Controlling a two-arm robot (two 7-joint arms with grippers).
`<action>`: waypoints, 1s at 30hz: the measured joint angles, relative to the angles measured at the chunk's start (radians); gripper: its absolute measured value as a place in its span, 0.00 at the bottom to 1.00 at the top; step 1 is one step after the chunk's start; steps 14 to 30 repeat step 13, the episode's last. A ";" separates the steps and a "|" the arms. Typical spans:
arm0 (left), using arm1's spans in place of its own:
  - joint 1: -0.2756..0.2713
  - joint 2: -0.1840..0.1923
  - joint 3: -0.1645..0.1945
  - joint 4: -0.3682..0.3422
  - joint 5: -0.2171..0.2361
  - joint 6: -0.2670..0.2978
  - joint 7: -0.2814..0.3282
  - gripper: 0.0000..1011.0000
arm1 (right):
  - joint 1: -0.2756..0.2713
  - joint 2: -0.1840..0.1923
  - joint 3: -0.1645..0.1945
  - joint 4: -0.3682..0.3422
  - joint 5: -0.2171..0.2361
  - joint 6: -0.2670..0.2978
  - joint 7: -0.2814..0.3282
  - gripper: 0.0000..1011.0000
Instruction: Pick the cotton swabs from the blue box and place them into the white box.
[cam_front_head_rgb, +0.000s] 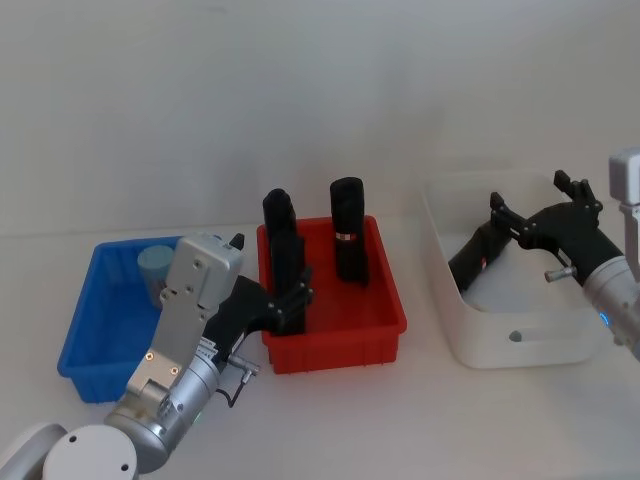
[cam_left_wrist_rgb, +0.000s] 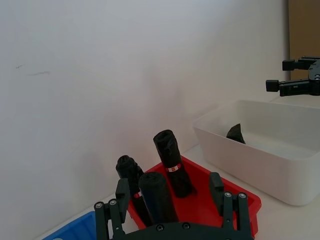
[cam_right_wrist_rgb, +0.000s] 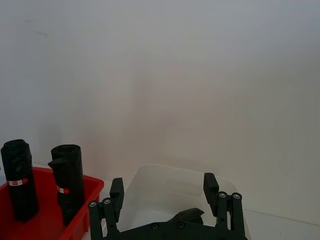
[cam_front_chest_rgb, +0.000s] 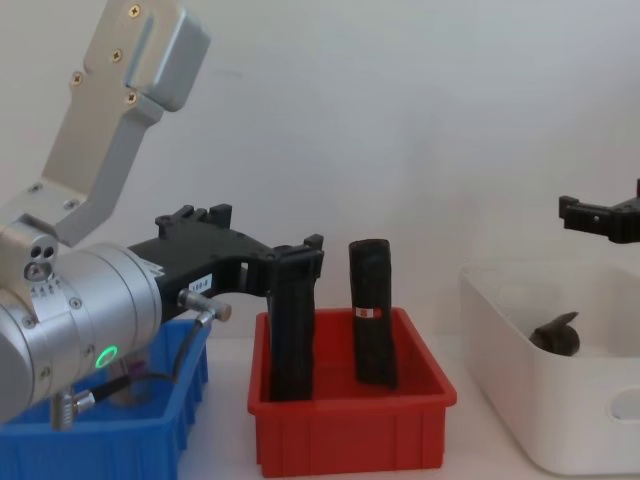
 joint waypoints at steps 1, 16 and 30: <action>0.000 0.000 0.000 0.000 0.000 0.000 0.000 0.99 | 0.000 0.000 0.000 0.000 0.000 0.000 0.000 0.99; 0.000 0.000 0.000 0.000 0.000 0.000 0.000 0.99 | -0.001 0.001 0.001 -0.002 0.002 -0.001 0.001 0.99; 0.000 0.000 0.000 0.000 0.000 0.000 0.000 0.99 | -0.001 0.001 0.001 -0.002 0.002 -0.001 0.001 0.99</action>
